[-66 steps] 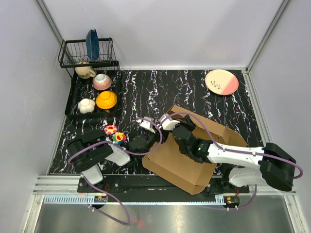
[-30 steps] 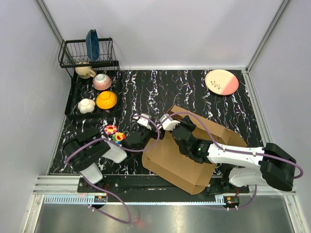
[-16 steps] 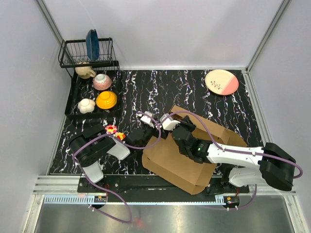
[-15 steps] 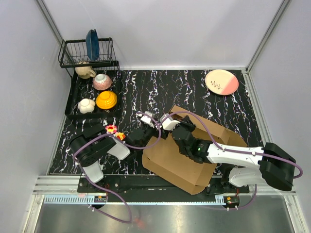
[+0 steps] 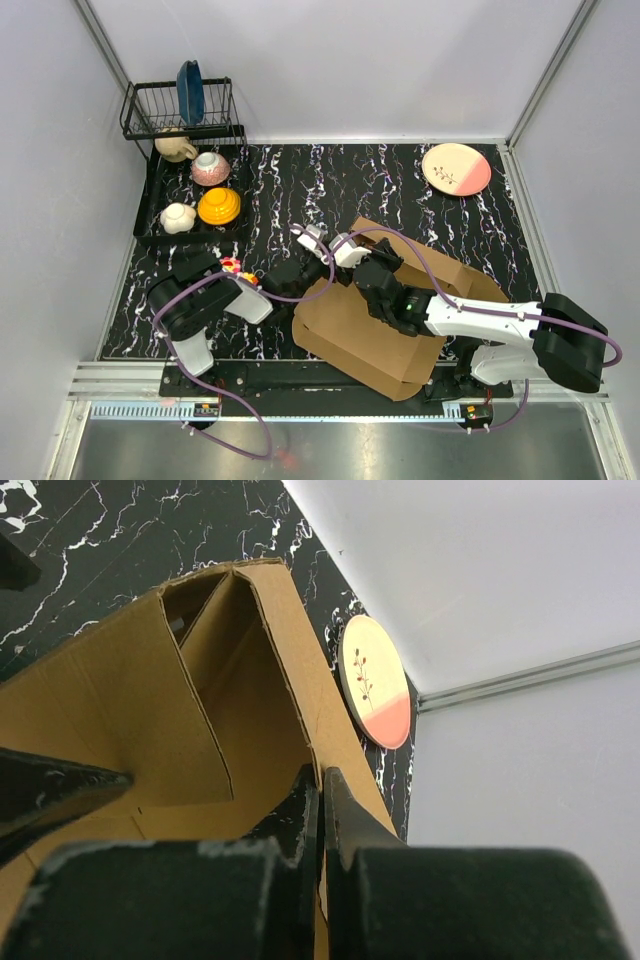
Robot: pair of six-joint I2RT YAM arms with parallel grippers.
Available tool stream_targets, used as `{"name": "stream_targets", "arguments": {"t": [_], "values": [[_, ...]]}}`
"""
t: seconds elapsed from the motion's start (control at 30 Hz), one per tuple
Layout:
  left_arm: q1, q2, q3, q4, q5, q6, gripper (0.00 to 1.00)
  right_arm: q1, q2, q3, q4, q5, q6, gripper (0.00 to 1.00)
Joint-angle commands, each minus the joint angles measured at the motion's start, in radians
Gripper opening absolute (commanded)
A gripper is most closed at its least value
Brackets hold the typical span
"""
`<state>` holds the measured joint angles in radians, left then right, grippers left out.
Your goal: Fold the paper box
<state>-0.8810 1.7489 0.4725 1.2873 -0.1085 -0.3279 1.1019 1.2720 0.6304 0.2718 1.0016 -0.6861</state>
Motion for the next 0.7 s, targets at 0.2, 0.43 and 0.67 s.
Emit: {"name": "stream_targets", "arguments": {"t": [0.2, 0.43, 0.67], "values": [[0.011, 0.080, 0.107, 0.382, 0.064, 0.026, 0.96, 0.018, 0.013, -0.017, -0.089, -0.124, 0.128, 0.00], [0.019, 0.146, 0.147, 0.382, 0.035, 0.020, 0.72, 0.018, 0.000, -0.015, -0.097, -0.129, 0.135, 0.00], [0.025, 0.159, 0.169, 0.382, 0.024, 0.030, 0.26, 0.019, -0.011, -0.015, -0.102, -0.130, 0.137, 0.00]]}}
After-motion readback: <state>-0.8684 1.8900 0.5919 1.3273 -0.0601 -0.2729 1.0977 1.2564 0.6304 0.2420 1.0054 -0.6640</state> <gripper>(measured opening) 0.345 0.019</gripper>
